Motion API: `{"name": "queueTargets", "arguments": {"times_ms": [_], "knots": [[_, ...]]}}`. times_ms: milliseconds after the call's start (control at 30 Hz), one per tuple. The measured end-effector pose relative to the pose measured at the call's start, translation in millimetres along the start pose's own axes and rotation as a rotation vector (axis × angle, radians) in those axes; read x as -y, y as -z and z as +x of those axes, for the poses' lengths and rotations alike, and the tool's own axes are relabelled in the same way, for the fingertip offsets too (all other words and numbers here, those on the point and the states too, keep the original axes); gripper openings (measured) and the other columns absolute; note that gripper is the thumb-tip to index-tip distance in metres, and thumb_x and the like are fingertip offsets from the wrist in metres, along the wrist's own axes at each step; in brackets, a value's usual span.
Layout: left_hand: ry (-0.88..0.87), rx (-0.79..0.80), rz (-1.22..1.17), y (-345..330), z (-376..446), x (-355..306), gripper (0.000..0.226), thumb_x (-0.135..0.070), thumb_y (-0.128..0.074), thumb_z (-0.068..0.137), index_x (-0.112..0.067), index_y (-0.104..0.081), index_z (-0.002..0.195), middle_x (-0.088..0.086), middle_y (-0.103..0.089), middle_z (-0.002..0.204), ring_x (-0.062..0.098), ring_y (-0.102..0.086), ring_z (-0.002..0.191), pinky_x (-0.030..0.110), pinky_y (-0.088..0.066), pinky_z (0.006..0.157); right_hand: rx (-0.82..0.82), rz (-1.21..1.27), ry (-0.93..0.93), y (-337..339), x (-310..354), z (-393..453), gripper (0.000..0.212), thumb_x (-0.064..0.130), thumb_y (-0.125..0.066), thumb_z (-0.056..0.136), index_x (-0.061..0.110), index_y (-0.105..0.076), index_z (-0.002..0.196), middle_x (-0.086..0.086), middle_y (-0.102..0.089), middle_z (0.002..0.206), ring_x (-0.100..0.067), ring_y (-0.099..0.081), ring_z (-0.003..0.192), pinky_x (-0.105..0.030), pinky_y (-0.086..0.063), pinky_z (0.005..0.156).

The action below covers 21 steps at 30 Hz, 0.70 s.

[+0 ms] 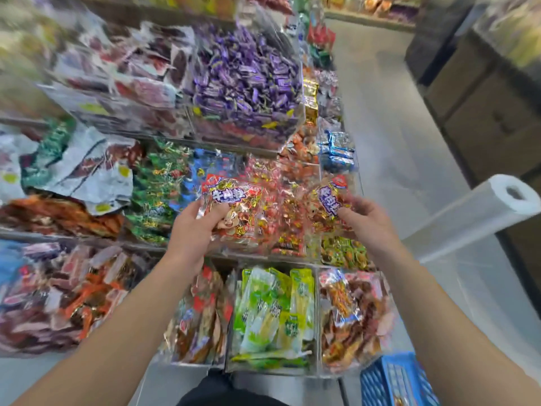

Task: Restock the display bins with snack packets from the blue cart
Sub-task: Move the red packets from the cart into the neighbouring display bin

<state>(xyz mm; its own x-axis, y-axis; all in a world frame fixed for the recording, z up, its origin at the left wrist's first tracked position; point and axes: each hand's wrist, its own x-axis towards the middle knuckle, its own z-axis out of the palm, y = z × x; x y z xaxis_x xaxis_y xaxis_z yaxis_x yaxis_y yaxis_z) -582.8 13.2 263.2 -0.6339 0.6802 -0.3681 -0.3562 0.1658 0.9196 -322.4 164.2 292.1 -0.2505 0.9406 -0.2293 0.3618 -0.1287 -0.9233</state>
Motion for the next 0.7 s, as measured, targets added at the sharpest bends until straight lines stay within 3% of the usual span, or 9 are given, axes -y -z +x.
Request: {"name": "queueTargets", "arguments": {"times_ms": [67,133,233,333,433,533,633,700], "knots": [[-0.009,-0.020,-0.010,-0.7,15.0,-4.8,0.090,-0.041,-0.076,0.087,-0.018,-0.026,0.158,-0.005,-0.037,0.154,0.015,-0.053,0.120,0.043,-0.057,0.091,-0.033,-0.240,0.106,-3.8,15.3,30.2,0.009,0.018,-0.069,0.086,0.022,-0.071,0.095,0.002,-0.061,0.072,-0.018,-0.057,0.067,-0.037,-0.047,0.062],[-0.002,-0.041,-0.015,-3.7,27.8,-6.6,0.089,-0.040,-0.076,0.087,-0.018,-0.027,0.158,-0.004,-0.039,0.150,0.007,-0.053,0.104,0.034,-0.059,0.077,-0.082,-0.439,0.210,-11.5,30.6,58.1,0.006,0.023,-0.069,0.083,0.029,-0.069,0.086,0.011,-0.059,0.064,-0.013,-0.055,0.064,-0.029,-0.039,0.058],[0.032,-0.096,-0.014,-11.7,42.1,-8.7,0.087,-0.038,-0.076,0.087,-0.017,-0.028,0.157,-0.001,-0.035,0.158,0.012,-0.050,0.109,0.039,-0.060,0.081,-0.086,-0.603,0.301,-25.5,44.9,101.9,0.021,0.026,-0.068,0.085,0.030,-0.075,0.104,0.008,-0.071,0.081,-0.012,-0.062,0.071,-0.025,-0.043,0.066],[0.057,-0.157,-0.012,-23.0,57.7,-8.4,0.085,-0.034,-0.075,0.089,-0.015,-0.029,0.157,-0.003,-0.031,0.161,0.014,-0.050,0.113,0.032,-0.061,0.069,-0.028,-0.776,0.366,-41.9,50.3,148.7,0.029,0.028,-0.066,0.087,0.035,-0.072,0.115,0.006,-0.075,0.094,-0.015,-0.065,0.077,-0.030,-0.052,0.072],[0.080,-0.165,0.002,-32.5,68.2,-6.8,0.086,-0.037,-0.075,0.089,-0.017,-0.027,0.158,-0.003,-0.027,0.163,0.018,-0.041,0.128,0.025,-0.056,0.062,0.019,-0.904,0.423,-58.0,47.3,177.9,0.030,0.025,-0.064,0.087,0.037,-0.073,0.114,0.005,-0.075,0.090,-0.013,-0.054,0.063,-0.025,-0.043,0.056],[0.108,-0.164,-0.004,-43.2,82.3,-7.1,0.085,-0.036,-0.075,0.089,-0.018,-0.028,0.157,-0.003,-0.030,0.161,0.014,-0.046,0.116,0.020,-0.055,0.055,0.077,-1.090,0.426,-75.0,37.5,199.4,0.032,0.022,-0.060,0.089,0.034,-0.072,0.115,-0.002,-0.073,0.098,-0.024,-0.063,0.073,-0.026,-0.041,0.052],[0.122,-0.174,-0.016,-52.3,96.8,-7.6,0.084,-0.035,-0.076,0.087,-0.019,-0.030,0.157,-0.003,-0.035,0.157,-0.002,-0.049,0.091,0.021,-0.056,0.056,0.053,-1.150,0.444,-87.9,29.6,212.0,0.030,0.019,-0.058,0.092,0.025,-0.071,0.118,-0.010,-0.071,0.100,-0.034,-0.065,0.090,-0.038,-0.052,0.066],[0.132,-0.181,-0.012,-56.1,105.1,-7.4,0.086,-0.036,-0.077,0.087,-0.020,-0.030,0.157,-0.003,-0.035,0.158,-0.002,-0.049,0.091,0.025,-0.056,0.064,0.054,-1.135,0.475,-93.8,23.7,217.6,0.030,0.017,-0.056,0.093,0.023,-0.071,0.118,-0.010,-0.070,0.101,-0.034,-0.064,0.091,-0.039,-0.053,0.068]]}}
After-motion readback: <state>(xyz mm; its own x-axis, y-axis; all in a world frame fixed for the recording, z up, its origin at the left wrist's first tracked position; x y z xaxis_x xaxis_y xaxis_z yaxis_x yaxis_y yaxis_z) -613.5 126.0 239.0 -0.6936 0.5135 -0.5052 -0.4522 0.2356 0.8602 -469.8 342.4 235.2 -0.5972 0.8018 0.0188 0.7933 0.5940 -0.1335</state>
